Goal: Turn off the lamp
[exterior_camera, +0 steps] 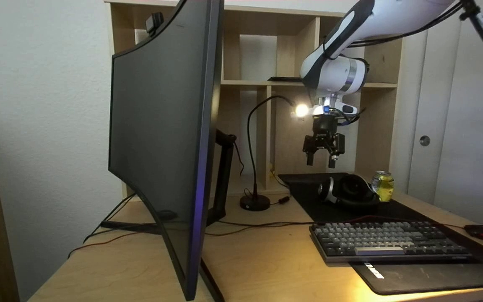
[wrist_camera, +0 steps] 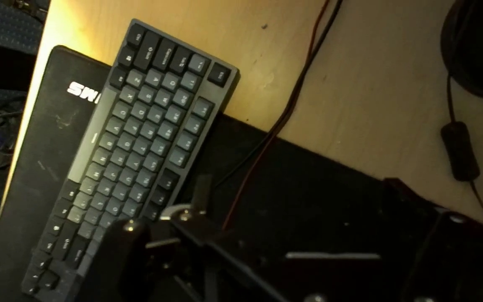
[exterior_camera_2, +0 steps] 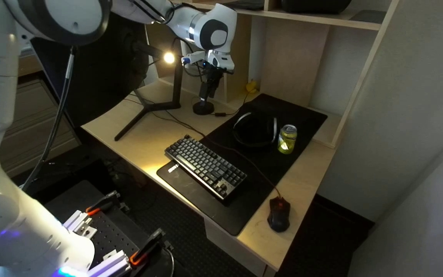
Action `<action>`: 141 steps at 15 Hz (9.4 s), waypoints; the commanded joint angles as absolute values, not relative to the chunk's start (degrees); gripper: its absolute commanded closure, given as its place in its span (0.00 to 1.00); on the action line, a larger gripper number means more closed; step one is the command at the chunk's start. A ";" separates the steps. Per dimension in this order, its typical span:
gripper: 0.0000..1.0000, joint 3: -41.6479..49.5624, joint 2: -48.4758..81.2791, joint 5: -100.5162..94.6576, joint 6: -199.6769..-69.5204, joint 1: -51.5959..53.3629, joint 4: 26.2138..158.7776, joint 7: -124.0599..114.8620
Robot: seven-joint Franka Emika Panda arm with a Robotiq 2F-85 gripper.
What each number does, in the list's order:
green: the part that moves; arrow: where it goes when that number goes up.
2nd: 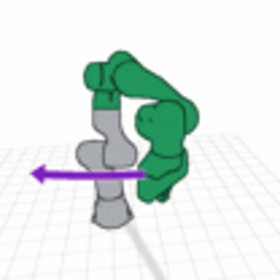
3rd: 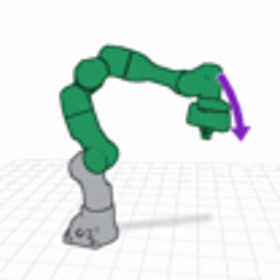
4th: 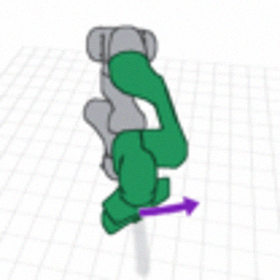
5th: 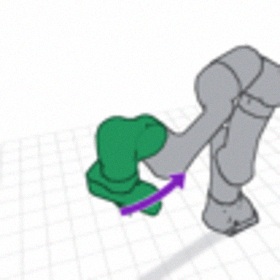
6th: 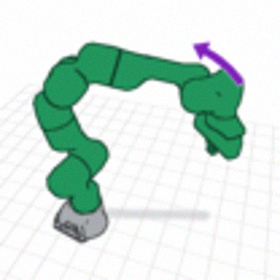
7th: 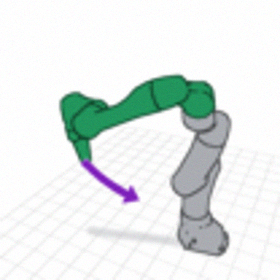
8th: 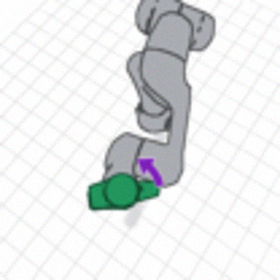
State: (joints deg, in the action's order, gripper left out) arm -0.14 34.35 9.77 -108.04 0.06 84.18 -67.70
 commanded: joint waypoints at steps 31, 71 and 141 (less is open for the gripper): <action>0.00 1.94 63.47 9.41 -108.23 4.12 49.61 -74.69; 0.00 4.63 79.98 1.87 -110.53 8.87 31.80 -75.73; 0.25 4.49 79.08 2.02 -106.31 7.77 31.04 -78.94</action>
